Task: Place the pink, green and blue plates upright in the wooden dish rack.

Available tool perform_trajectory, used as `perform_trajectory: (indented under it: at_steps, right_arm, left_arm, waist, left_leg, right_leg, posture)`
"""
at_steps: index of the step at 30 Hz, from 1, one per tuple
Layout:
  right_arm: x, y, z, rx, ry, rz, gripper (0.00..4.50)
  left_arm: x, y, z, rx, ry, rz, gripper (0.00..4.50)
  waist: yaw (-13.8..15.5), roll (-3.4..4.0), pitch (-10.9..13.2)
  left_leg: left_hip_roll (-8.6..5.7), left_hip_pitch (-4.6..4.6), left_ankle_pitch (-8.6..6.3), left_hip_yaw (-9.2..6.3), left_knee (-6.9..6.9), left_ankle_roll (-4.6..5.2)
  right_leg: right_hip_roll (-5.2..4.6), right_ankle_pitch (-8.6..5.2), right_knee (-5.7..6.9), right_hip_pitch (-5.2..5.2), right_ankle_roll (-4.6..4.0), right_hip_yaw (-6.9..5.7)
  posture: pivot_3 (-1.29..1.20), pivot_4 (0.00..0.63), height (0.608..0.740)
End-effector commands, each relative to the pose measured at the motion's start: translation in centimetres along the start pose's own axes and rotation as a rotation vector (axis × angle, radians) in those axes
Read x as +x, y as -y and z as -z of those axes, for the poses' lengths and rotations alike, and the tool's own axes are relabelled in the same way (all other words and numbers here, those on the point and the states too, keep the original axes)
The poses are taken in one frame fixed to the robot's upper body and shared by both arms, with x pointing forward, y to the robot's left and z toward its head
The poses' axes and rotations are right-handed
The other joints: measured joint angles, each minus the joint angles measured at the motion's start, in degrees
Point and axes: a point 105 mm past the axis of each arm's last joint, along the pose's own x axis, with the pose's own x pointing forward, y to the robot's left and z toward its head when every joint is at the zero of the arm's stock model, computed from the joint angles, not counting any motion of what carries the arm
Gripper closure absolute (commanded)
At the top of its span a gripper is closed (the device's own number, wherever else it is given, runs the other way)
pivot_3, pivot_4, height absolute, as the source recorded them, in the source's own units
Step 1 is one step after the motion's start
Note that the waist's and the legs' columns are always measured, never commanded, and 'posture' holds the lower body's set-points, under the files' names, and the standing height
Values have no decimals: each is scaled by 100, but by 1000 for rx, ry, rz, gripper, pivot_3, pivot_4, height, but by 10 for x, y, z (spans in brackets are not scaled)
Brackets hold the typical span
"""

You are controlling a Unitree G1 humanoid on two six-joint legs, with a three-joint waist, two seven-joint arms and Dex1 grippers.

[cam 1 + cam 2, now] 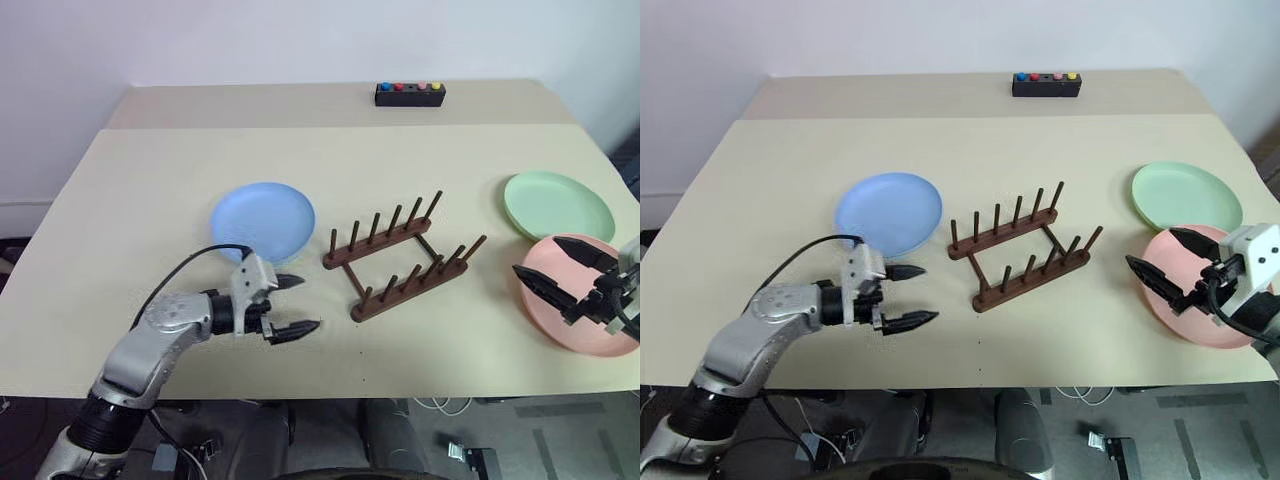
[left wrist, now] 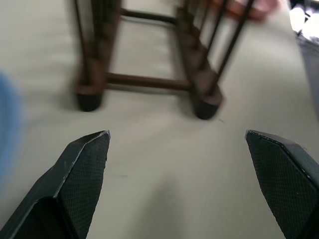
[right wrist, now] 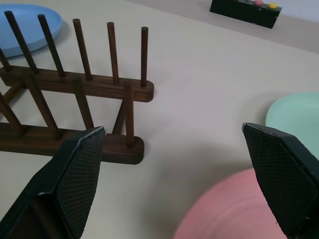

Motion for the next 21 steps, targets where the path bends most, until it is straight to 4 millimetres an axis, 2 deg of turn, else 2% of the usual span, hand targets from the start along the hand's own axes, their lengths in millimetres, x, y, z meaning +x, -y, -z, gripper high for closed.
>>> perform_trajectory:
  at_steps: [1, 7, 12, 16, 19, 21]
  right_arm:
    - [-7, -11, -14, -14, 27, -35, 16]
    - [-11, -70, 1, 12, -89, -252, 16]
    - [-7, -104, 8, 13, -122, -324, 16]
    - [-2, -118, 10, 30, -113, -332, 16]
    - [-1, -124, 10, 40, -102, -337, 0]
    - [-1, -125, 11, 43, -103, -333, 0]
  left_arm:
    - [14, 9, 1, 69, -33, 87, 0]
    - [53, 11, 8, 109, -52, 124, 0]
    - [67, 10, 9, 105, -39, 103, 0]
    - [69, 7, 12, 91, -29, 78, 0]
    - [75, 4, 14, 113, -20, 44, 777]
    - [76, 4, 14, 117, -9, 35, 1667]
  waist:
    - [13, -1, 0]
    - [6, 0, -2]
    - [7, 2, -4]
    - [29, 1, -5]
    - [31, 1, -6]
    - [29, 2, -7]
  left_leg:
    - [-1, 0, 0, 0, 1, 0]
    - [0, -2, 0, -3, -1, 1]
    - [0, 2, 0, -3, 1, 1]
    - [-1, 0, 0, -3, 6, 1]
    - [-1, 4, 0, -4, 7, 1]
    - [-1, 6, 0, -5, 7, 1]
  right_leg:
    - [0, -3, -1, 2, -5, 0]
    - [0, -2, -2, 1, 4, -1]
    - [0, -3, -2, 4, 4, -1]
    - [-1, -4, -6, 9, 2, -1]
    - [-1, -10, -7, 13, -9, -1]
    - [-1, -10, -7, 16, -8, -1]
  posture:
    - [0, 150, 740]
    - [0, 150, 740]
    - [0, 150, 740]
    - [0, 150, 740]
    - [0, 150, 740]
    - [0, 150, 740]
